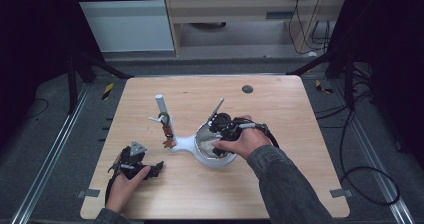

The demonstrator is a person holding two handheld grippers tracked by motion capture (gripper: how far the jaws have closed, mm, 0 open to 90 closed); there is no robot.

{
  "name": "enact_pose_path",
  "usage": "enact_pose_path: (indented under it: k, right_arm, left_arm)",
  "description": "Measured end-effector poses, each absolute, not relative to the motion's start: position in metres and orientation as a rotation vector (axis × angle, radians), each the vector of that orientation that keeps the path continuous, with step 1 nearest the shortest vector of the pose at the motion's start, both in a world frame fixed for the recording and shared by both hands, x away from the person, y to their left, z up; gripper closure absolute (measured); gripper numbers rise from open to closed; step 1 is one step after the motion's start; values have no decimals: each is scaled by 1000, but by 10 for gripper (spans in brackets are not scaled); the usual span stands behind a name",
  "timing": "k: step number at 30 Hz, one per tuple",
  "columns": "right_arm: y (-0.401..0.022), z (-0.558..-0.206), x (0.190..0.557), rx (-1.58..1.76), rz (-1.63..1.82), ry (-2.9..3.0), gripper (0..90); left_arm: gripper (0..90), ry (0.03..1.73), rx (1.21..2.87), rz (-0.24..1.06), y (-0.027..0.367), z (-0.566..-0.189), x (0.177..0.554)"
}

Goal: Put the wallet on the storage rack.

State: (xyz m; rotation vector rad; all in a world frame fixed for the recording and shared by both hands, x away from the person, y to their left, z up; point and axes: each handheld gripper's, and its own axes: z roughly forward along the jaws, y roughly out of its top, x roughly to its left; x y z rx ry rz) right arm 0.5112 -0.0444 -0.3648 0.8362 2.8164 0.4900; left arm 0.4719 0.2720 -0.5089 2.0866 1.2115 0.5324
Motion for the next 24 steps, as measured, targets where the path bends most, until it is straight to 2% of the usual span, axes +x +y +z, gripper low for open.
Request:
enact_pose_path:
  k: [24]
  right_arm:
    - [-58, -355, 504, 855, 589, 2780, 223]
  left_arm:
    - [0, 1211, 2086, 533, 272, -509, 472]
